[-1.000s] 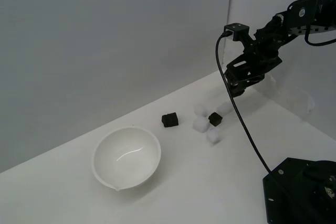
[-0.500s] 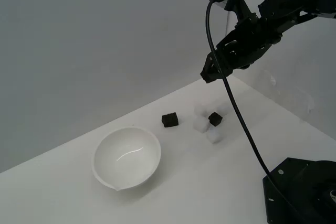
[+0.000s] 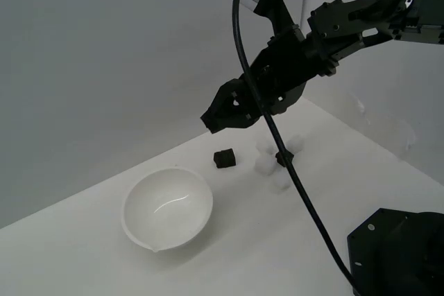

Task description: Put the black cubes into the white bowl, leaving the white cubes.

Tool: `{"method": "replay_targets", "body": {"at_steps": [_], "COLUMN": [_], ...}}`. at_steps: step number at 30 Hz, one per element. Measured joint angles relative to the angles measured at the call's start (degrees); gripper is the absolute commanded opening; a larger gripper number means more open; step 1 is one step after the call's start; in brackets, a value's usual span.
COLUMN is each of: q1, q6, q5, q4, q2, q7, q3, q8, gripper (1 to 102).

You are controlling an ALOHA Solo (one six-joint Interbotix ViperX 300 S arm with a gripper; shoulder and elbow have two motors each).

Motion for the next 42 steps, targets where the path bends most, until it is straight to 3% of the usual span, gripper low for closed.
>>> {"method": "replay_targets", "body": {"at_steps": [8,17,19,23,24,33,42], "q1": [-4.48,-8.44,-9.23,-11.87,-12.39,-12.48,3.52], "q6": [-1.23,-1.23,-1.23,-1.67,-1.93,-3.08,-1.23], "q5": [-0.44,-5.54,-6.15,-7.38,-7.56,-7.73,-0.62], "q4": [-0.44,-5.45,-5.98,-7.29,-7.47,-7.56,-0.62], "q2": [-7.29,-15.64,-16.52,-17.67,-17.67,-18.54,-10.72], "q7": [-2.20,-2.29,-2.29,-2.90,-3.08,-3.25,1.41], "q3": [-7.21,-15.73,-16.79,-17.67,-17.84,-18.63,-10.72], "q8": [0.00,0.00,0.00,0.00,0.00,0.00,1.67], "gripper": [33,35,47,98,100,100,99]}}
